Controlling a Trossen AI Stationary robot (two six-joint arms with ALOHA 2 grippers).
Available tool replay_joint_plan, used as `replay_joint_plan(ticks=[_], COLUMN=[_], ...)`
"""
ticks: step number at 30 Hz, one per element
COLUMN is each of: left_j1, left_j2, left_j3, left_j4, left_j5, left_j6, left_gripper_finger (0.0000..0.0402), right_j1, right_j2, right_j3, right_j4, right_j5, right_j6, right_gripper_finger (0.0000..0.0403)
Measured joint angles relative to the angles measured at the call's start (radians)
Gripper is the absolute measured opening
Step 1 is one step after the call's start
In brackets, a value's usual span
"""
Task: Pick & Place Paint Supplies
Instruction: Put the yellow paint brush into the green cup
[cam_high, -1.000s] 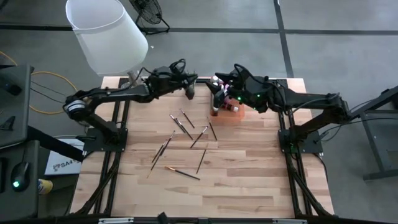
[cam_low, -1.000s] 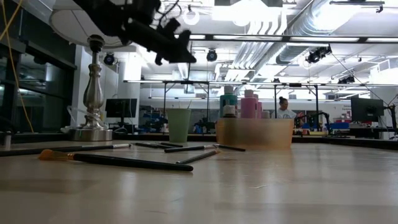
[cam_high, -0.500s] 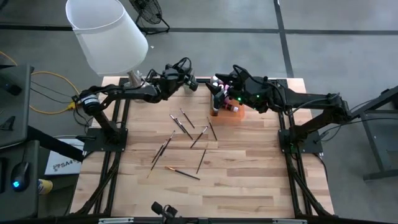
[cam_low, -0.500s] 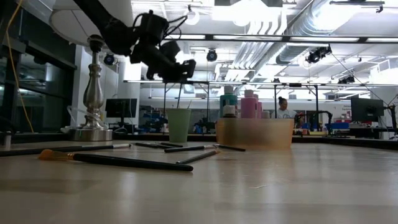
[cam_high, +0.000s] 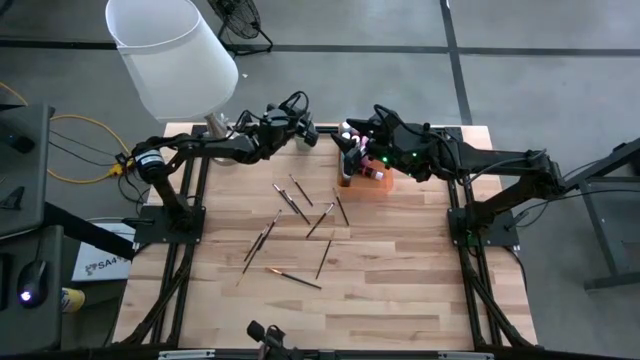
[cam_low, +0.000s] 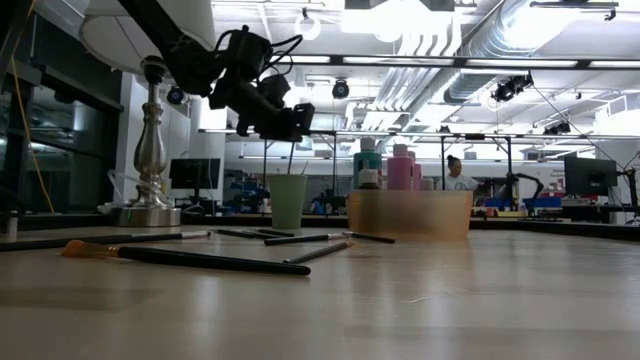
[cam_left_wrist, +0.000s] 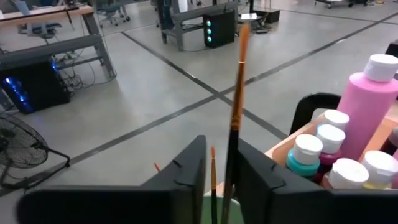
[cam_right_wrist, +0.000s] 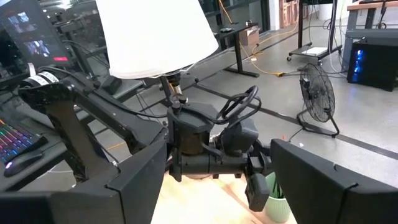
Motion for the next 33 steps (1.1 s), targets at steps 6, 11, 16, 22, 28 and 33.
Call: replay_joint_plan(ticks=[6,11,16,22,28,33], left_j1=[0.000,0.000,0.000,0.000,0.000,0.000], left_j2=[0.000,-0.021,-0.030,-0.082,-0.168,-0.249], left_j3=[0.000,0.000,0.000,0.000,0.000,0.000], left_j4=[-0.003,-0.004,-0.019,-0.098,-0.166,-0.252], left_j5=[0.001,0.002,0.001,0.045,0.186,0.315], left_j6=[-0.003,0.002,0.003,0.003,-0.004,-0.021], left_gripper_finger=[0.0139,0.0166,0.0174,0.0175,0.0175,0.0175], right_j1=[0.001,0.008,0.019,0.042,0.055,0.051], right_j2=[0.000,0.000,0.000,0.000,0.000,0.000], right_j3=[0.000,0.000,0.000,0.000,0.000,0.000], right_j4=[0.000,0.000,0.000,-0.080,-0.261,-0.361], right_j5=[0.000,0.000,-0.001,0.002,-0.033,-0.170], right_j6=[0.002,0.005,0.011,0.064,0.237,0.417], right_gripper_finger=[0.0281,0.0281,0.0281,0.0281,0.0281,0.0281])
